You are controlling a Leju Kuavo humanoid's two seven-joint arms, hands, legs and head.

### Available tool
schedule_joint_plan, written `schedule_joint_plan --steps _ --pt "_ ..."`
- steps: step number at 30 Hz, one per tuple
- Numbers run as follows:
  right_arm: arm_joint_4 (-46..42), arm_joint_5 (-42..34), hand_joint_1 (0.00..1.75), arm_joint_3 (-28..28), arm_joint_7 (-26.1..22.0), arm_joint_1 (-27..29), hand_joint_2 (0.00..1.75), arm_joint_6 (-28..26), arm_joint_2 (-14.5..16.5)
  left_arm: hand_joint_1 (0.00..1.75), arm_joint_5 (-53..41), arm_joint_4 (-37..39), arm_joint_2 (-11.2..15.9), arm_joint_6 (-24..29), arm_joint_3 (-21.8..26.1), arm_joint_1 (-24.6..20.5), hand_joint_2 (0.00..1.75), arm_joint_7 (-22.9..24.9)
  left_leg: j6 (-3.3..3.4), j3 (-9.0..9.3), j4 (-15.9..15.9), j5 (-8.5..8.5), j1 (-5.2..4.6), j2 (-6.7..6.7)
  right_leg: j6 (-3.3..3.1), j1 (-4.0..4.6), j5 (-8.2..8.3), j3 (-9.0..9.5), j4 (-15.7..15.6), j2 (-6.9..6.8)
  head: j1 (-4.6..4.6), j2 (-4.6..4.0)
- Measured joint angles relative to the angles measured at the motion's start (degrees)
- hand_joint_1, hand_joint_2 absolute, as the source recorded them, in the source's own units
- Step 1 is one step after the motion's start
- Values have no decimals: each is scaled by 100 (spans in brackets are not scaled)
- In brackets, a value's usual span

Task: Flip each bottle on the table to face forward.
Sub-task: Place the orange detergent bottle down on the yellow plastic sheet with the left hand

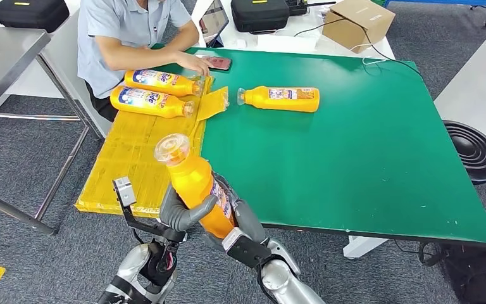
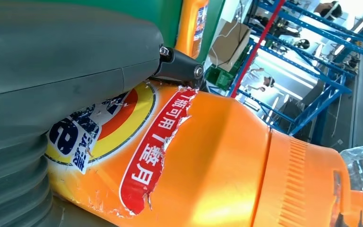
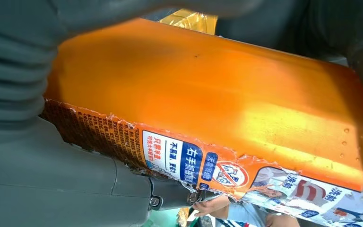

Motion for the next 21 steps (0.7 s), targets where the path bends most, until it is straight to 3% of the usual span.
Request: schedule_joint_plan --steps 6,16,21 --pt "-32 -3 0 9 -104 99 0 -348 15 175 -383 -49 24 196 29 19 175 -29 0 0 0 0 0 -1 0 0 0 0 0 0 1 0" --pt "-409 309 0 -228 -168 624 0 -1619 -50 175 -2335 134 420 2058 127 -403 175 193 0 0 0 1 1 0 0 1 0 -2 1 0 1 0" --pt "-498 392 0 -549 -181 816 0 -1932 -115 175 -2944 266 633 2457 267 -713 175 236 0 1 0 2 0 0 0 0 0 0 1 0 1 0"
